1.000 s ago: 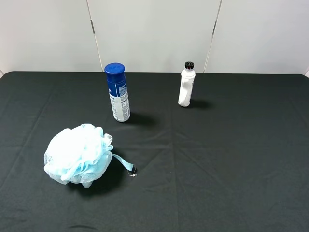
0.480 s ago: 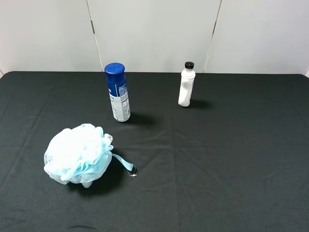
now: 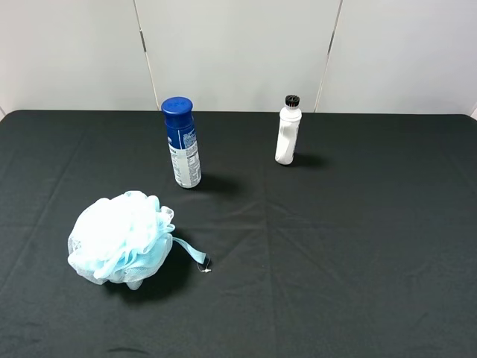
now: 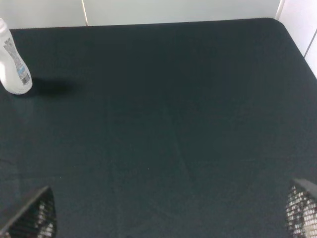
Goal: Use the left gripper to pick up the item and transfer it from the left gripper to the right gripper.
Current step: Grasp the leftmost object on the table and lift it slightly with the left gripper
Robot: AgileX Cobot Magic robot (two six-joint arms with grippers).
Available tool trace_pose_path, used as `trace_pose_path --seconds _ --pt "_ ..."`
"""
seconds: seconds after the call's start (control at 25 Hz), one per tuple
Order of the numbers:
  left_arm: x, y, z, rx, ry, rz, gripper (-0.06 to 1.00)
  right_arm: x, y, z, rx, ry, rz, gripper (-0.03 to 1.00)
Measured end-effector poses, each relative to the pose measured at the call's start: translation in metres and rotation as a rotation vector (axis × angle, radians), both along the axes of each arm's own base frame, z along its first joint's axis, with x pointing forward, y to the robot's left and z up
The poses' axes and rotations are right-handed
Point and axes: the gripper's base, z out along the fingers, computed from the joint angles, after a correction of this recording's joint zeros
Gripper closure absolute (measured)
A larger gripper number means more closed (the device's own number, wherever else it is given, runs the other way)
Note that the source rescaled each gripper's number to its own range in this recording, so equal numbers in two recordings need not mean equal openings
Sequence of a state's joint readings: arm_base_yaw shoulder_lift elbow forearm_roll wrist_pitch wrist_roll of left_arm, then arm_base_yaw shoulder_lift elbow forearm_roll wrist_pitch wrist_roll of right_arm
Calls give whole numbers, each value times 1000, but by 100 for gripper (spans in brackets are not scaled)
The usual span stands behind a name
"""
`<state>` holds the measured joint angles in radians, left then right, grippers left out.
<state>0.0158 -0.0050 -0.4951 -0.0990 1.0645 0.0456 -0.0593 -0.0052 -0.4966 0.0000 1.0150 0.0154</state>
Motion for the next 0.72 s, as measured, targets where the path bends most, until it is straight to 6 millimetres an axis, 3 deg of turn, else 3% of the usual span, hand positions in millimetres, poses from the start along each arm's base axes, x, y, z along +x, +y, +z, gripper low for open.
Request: trace_pose_path --seconds 0.32,0.48,0.72 --pt "20 -2 34 -13 160 -28 -5 0 0 0 0 -1 0 -3" --pt "46 -6 46 -35 268 -67 -5 0 0 0 0 -1 0 -3" --pt "89 -9 44 -31 424 -123 -5 0 0 0 0 -1 0 -3"
